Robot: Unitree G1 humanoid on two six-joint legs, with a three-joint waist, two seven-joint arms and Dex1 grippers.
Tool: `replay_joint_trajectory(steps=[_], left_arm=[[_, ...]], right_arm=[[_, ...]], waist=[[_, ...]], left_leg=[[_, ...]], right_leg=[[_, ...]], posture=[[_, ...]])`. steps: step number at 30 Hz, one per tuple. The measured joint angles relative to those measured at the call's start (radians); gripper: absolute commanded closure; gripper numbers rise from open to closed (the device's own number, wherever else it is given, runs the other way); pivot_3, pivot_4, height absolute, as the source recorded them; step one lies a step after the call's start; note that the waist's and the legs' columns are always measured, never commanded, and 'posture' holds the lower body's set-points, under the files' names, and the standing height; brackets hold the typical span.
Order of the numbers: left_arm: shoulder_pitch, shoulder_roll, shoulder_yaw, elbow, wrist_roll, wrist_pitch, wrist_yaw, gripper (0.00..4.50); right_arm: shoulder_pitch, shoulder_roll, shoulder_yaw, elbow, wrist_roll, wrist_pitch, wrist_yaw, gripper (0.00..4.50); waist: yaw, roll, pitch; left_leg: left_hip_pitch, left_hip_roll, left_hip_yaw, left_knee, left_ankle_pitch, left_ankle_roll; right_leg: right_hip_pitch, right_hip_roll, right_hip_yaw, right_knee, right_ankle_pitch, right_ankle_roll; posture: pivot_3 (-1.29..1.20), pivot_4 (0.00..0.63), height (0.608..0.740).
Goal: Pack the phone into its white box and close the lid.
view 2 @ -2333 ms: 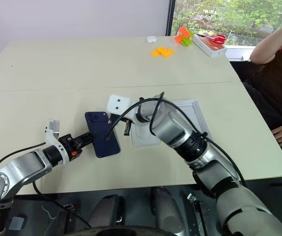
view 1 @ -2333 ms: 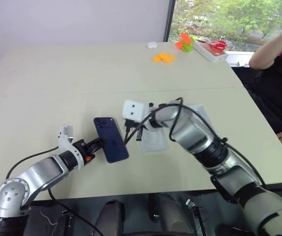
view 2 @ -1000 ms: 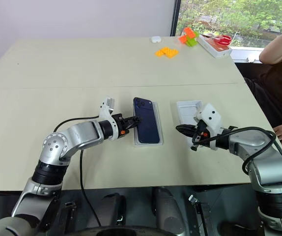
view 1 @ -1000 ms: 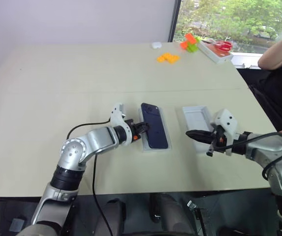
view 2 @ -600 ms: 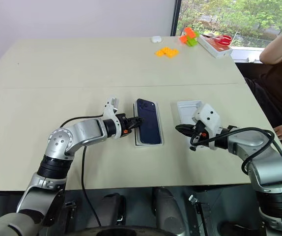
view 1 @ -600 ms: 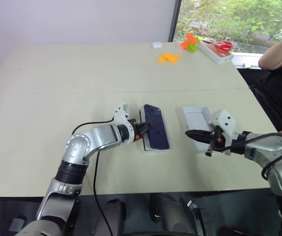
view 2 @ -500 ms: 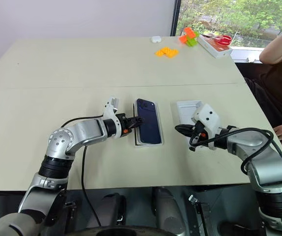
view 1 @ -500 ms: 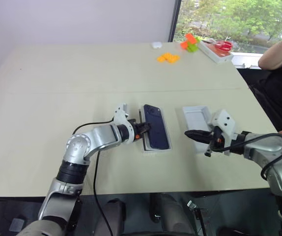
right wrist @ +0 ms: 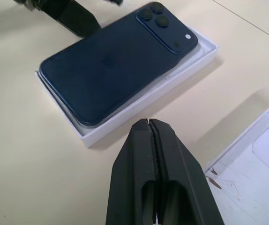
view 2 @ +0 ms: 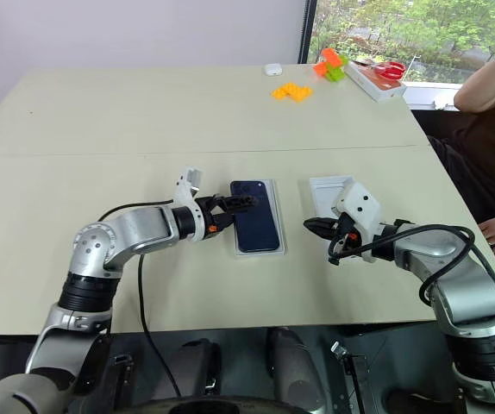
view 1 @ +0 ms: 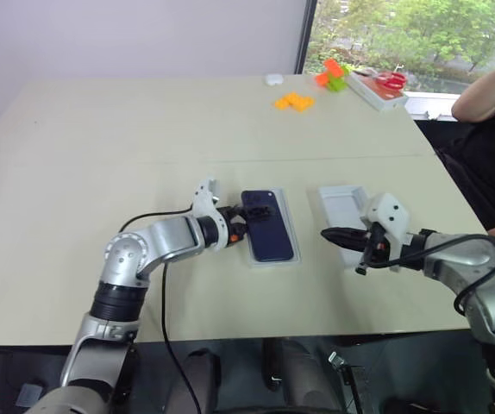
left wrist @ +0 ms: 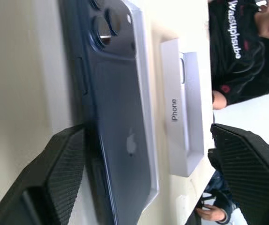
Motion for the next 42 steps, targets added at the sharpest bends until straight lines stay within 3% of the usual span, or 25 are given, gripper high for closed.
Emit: replay_joint_trajectory(steps=[6,12,15,22,30,36,42], left_arm=[[0.008,0.051,0.069,-0.083,-0.055,0.023,-0.004,0.05],[0.045,0.221,0.152,-0.072,-0.05,0.034,-0.026,0.05],[0.08,0.305,0.176,-0.057,0.032,0.035,-0.074,0.86],[0.197,0.427,0.178,-0.159,0.367,0.06,-0.33,4.35],[0.268,0.437,0.069,-0.34,0.763,-0.026,-0.586,4.44],[0.223,0.425,-0.078,-0.367,0.957,0.002,-0.697,4.44],[0.094,0.299,-0.257,-0.35,1.15,0.048,-0.749,4.44]], right_arm=[[-0.021,0.0,0.011,0.003,0.0,-0.003,0.0,4.5],[-0.039,0.0,0.033,0.01,-0.001,-0.003,-0.001,4.5],[-0.065,0.0,0.047,0.01,-0.001,-0.002,-0.01,4.5],[-0.101,0.003,0.092,0.01,-0.014,-0.002,-0.049,4.5],[-0.11,0.005,0.121,0.01,-0.024,0.001,-0.083,4.5],[-0.148,-0.017,0.198,0.02,-0.119,0.006,-0.118,4.5],[-0.191,0.003,0.322,0.049,-0.213,0.078,-0.167,4.5]], waist=[[0.001,0.0,0.0],[0.0,0.0,0.0],[-0.001,0.0,0.0],[0.0,0.0,0.0],[-0.001,0.0,0.0],[-0.003,0.0,0.0],[-0.003,0.0,0.0]], left_leg=[[0.0,-0.001,0.001,0.0,0.0,-0.001],[0.001,0.001,0.0,0.0,0.001,-0.001],[0.001,0.0,0.001,0.0,0.001,-0.001],[-0.001,0.0,0.001,0.0,0.0,-0.001],[-0.001,0.0,0.002,0.0,0.0,-0.001],[-0.001,0.0,0.001,0.0,0.0,-0.001],[-0.001,0.0,0.001,0.0,0.0,0.0]], right_leg=[[0.0,-0.001,0.0,0.0,0.0,0.0],[0.0,0.0,-0.001,0.0,0.0,0.0],[0.0,0.0,-0.001,0.0,0.0,0.0],[-0.001,-0.001,-0.001,-0.002,0.0,-0.001],[-0.001,-0.002,0.0,-0.002,0.0,0.0],[-0.001,0.0,0.0,-0.002,0.0,0.0],[0.0,0.0,0.0,-0.002,0.0,0.0]], posture=[[0.0,0.15,0.74],[0.0,0.15,0.74],[0.0,0.15,0.74],[0.0,0.15,0.74],[0.0,0.15,0.74],[0.0,0.15,0.74],[0.0,0.15,0.74]])
